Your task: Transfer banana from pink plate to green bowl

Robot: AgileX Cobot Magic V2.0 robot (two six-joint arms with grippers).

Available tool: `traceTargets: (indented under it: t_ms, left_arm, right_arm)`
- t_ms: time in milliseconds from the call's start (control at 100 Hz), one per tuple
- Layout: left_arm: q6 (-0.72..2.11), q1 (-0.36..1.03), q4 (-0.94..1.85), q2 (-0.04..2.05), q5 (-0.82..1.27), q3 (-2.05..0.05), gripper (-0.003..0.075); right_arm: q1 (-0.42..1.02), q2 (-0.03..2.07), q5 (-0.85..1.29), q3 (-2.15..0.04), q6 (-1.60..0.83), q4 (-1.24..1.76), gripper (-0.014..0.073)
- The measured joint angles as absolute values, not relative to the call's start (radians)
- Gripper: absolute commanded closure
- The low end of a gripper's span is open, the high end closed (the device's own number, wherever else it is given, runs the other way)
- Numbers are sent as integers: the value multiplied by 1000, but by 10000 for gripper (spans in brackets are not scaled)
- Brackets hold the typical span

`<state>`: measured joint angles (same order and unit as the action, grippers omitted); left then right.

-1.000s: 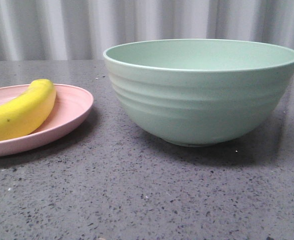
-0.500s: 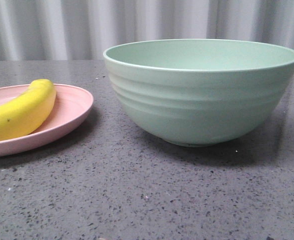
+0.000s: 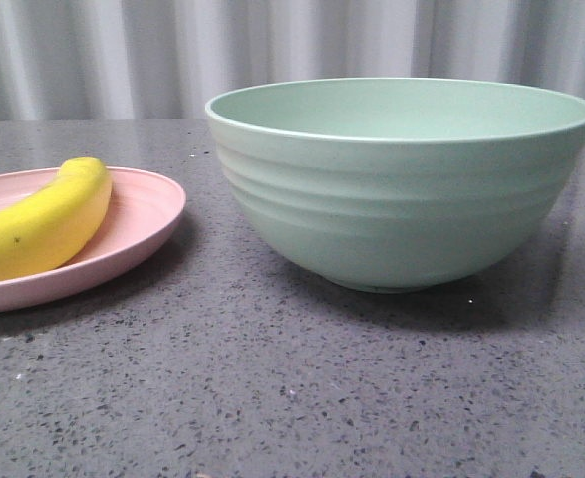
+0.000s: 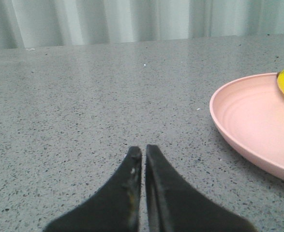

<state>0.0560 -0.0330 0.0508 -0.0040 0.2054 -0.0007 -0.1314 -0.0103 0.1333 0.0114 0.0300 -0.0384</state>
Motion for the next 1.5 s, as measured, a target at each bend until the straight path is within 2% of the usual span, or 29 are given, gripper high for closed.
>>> traceTargets:
  t_ms: [530,770,1100,1190,1260,1330,1380,1500]
  left_arm:
    - [56,-33,66,-4,126,-1,741]
    - [56,-33,120,18,126,-60,741]
    - [56,-33,130,179,118,-211,734]
    - [56,-33,130,211,108,-221,640]
    - [56,-33,130,232,99,-221,488]
    - [56,-33,130,242,85,-221,376]
    - [56,-33,140,243,76,-221,348]
    - [56,-33,179,244,22,-222,355]
  right_arm:
    - [-131,-6,145,10,30,-38,665]
    - [-131,112,171,-102,30,-38,665]
    - [-131,330,251,-278,30,14,665]
    - [-131,362,243,-281,30,48,665]
    - [-131,374,243,-281,30,55,665]
    - [-131,379,243,-281,30,60,665]
    - [-131,379,243,-281,30,62,665]
    - [-131,379,243,-281,30,62,665]
